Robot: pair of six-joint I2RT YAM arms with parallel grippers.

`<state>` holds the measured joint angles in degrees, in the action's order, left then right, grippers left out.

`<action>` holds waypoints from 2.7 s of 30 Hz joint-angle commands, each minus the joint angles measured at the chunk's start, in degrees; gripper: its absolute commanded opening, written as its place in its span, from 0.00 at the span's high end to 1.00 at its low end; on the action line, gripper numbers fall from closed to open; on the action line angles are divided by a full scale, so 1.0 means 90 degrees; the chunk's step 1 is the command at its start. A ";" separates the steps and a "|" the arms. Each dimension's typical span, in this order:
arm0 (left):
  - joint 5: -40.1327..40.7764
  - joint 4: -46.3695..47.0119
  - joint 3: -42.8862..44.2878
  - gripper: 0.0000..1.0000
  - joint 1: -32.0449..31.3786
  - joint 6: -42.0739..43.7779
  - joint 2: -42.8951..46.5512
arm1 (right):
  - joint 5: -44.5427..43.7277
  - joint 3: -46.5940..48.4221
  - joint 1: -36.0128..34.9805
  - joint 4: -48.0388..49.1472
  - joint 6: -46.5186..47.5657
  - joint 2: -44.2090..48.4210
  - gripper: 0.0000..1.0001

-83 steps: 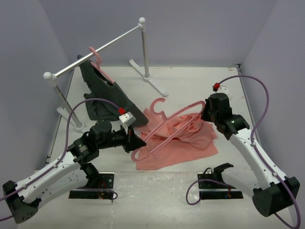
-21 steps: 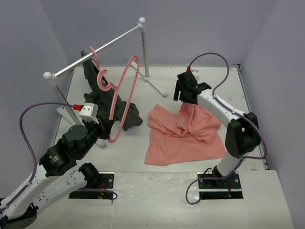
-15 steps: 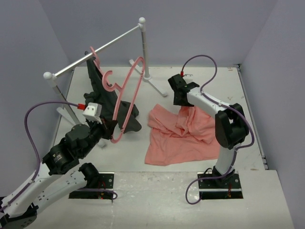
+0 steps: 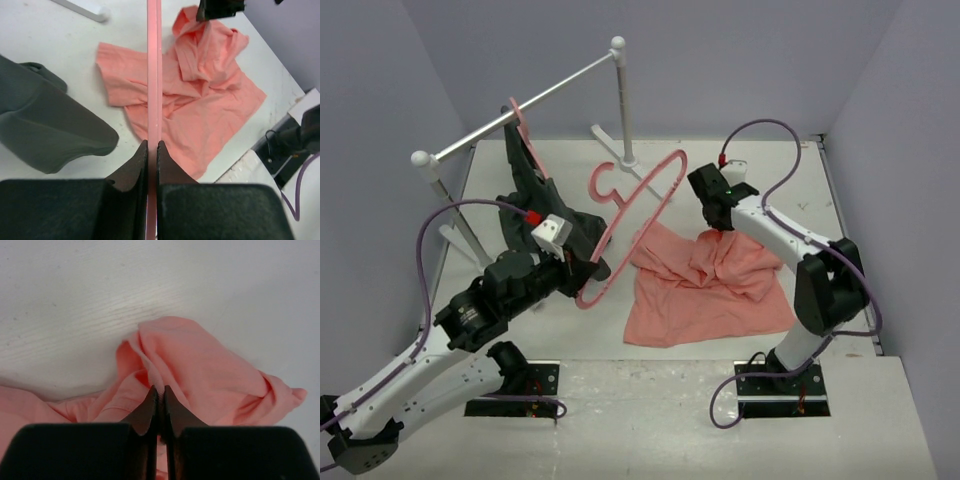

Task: Place the t-shirt on the hanger

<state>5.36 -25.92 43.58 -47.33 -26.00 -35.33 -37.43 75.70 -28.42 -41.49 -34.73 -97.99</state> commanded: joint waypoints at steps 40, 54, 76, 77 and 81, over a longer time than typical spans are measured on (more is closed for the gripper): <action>-0.3771 0.4264 -0.1685 1.00 -0.0109 0.0223 -0.1930 | 0.1571 0.0319 0.1211 0.0455 0.2066 0.2748 0.98; -0.3916 0.4618 -0.1727 1.00 -0.0694 0.0543 -0.2013 | 0.1885 0.0864 0.1283 0.0944 0.4566 0.2246 1.00; -0.0889 0.3309 -0.1103 1.00 -0.0962 0.0721 -0.1991 | 0.5044 0.0625 0.1156 0.0088 0.5352 0.3123 1.00; -0.0928 0.3270 -0.1124 1.00 -0.0962 0.0720 -0.1942 | 0.4895 0.0713 0.1156 0.0106 0.5313 0.3103 1.00; -0.0997 0.3535 -0.1404 1.00 -0.0962 0.0657 -0.1680 | 0.5306 0.1005 0.1156 -0.0055 0.5181 0.2879 0.95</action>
<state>-4.95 2.51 30.66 -55.66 -21.39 -53.19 10.11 81.49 -17.63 -43.61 14.02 -71.84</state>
